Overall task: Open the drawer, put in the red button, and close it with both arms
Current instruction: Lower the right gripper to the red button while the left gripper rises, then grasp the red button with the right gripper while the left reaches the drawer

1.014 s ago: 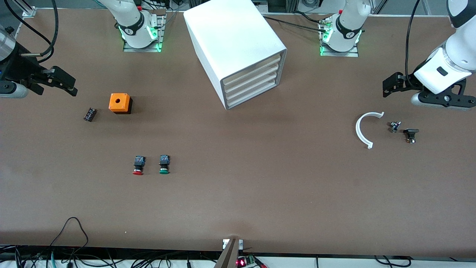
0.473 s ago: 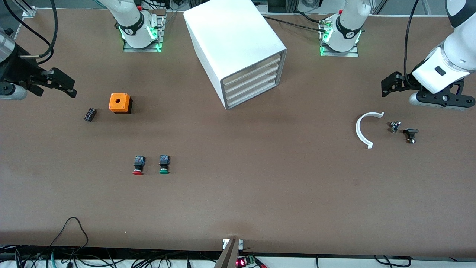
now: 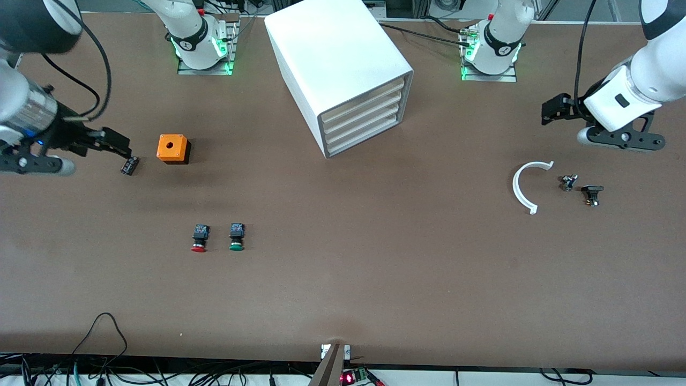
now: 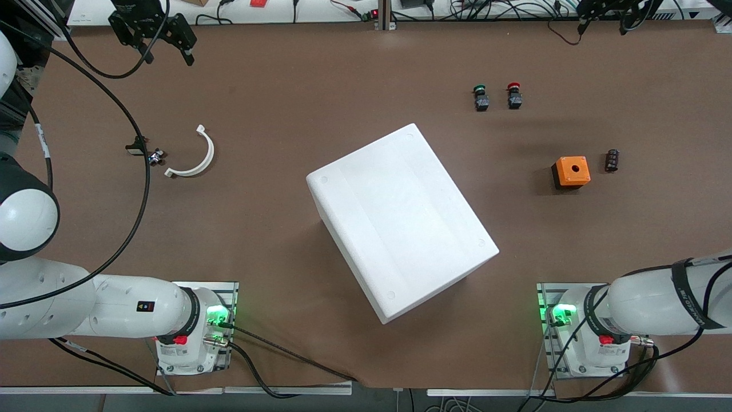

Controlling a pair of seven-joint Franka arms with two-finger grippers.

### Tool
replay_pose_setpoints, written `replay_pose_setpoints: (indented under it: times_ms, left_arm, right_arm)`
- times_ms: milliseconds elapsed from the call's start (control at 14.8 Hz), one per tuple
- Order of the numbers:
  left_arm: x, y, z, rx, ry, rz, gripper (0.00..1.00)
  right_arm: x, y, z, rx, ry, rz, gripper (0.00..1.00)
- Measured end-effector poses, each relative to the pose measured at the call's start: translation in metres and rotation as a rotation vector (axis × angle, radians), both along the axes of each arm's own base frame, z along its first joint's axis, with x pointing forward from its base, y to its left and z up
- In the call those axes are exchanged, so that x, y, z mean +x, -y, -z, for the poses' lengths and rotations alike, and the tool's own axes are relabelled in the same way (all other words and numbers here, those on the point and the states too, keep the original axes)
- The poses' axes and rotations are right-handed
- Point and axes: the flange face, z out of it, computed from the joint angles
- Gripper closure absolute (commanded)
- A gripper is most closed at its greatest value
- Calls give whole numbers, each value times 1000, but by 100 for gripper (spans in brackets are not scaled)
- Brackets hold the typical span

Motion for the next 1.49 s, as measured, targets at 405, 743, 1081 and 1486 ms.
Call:
replay_pose_setpoints:
  times_ms: [405,743,1081,1486]
  left_arm:
    - [-24,27,5,-198,-191,9,0]
    - [-19,55,25,-431,-278,45,2]
    - [-3,68,98,-674,-219,98,2]
    - [-16,79,185,-934,-48,120,2]
  right_arm:
    - [47,-7,114,22,11,-54,0]
    - [63,-8,227,36,86,-102,0]
    - [65,-24,297,44,106,-123,0]
    - [65,-29,332,48,118,-127,1]
